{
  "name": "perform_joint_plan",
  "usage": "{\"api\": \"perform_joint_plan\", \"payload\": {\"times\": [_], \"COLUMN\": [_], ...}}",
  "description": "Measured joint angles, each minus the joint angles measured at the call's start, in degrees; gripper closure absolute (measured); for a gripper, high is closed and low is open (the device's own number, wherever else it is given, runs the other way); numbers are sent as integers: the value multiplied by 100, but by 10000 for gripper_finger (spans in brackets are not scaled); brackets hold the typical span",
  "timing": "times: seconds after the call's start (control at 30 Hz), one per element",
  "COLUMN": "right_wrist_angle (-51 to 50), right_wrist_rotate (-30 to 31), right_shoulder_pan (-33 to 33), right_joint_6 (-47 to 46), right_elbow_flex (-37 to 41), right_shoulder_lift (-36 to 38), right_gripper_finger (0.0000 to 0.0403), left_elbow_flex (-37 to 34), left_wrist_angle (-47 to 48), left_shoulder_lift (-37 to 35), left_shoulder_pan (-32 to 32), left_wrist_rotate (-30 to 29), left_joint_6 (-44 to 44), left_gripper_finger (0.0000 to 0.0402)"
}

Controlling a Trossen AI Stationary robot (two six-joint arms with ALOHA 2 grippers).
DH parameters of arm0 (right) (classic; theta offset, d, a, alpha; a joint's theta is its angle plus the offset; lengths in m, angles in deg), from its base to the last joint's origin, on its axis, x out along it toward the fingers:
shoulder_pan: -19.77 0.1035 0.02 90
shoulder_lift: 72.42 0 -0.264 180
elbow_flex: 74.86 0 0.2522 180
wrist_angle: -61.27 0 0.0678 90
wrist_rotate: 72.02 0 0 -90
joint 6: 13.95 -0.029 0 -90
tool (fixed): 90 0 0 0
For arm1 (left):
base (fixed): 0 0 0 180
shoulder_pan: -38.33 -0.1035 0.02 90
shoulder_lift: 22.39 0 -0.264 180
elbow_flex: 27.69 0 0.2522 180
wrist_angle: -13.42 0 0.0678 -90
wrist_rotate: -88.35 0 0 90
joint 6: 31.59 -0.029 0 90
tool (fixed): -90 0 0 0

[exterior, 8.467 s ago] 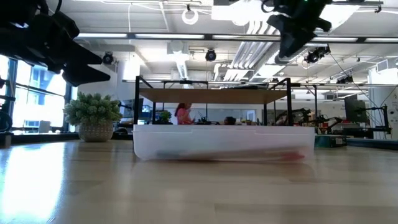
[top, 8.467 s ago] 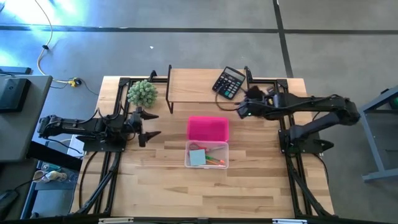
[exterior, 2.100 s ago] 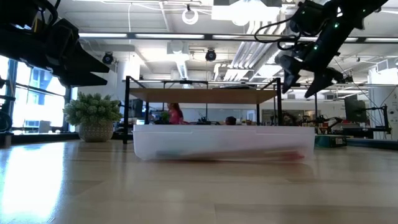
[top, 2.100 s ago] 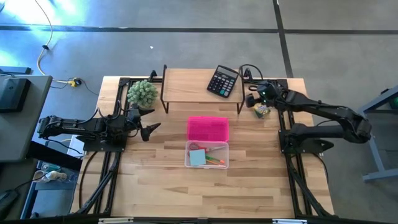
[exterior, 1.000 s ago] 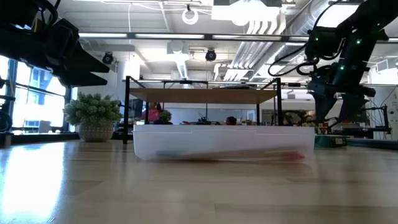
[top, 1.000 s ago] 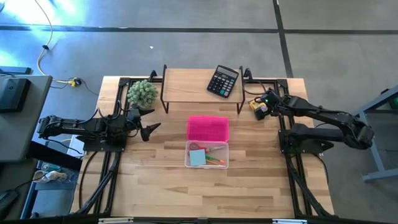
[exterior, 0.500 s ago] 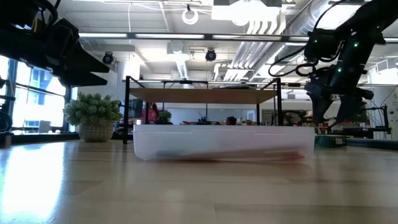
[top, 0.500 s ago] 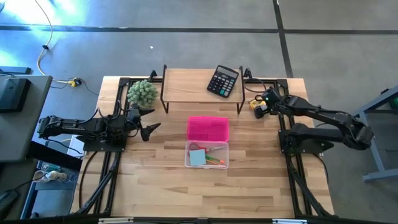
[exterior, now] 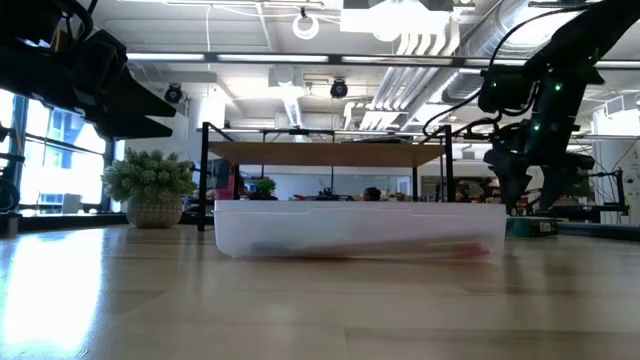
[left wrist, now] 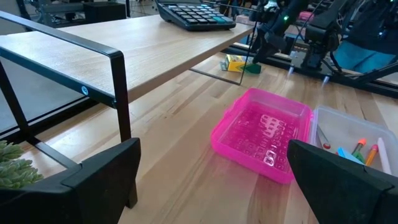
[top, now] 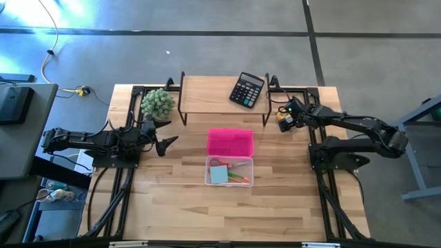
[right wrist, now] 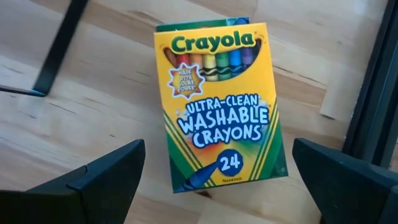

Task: Pack school essentials
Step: Put the crayons into the white bin

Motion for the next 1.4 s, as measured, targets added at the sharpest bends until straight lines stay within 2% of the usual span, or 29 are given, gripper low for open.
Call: {"api": "perform_joint_plan", "payload": {"times": [0.83, 1.23, 1.4], "right_wrist_angle": [345, 348, 320], "right_wrist_rotate": [-272, -317, -316], "right_shoulder_pan": [-304, -302, -302], "right_joint_6": [86, 84, 86], "right_elbow_flex": [-17, -17, -15], "right_shoulder_lift": [-1185, -1208, -1208], "right_gripper_finger": [6, 65, 73], "left_elbow_flex": [0, 0, 0], "left_wrist_angle": [1, 1, 1], "left_shoulder_lift": [0, 1, 0], "left_shoulder_pan": [0, 0, 0], "left_wrist_rotate": [0, 0, 0], "left_joint_6": [0, 0, 0], "left_gripper_finger": [7, 7, 7]}}
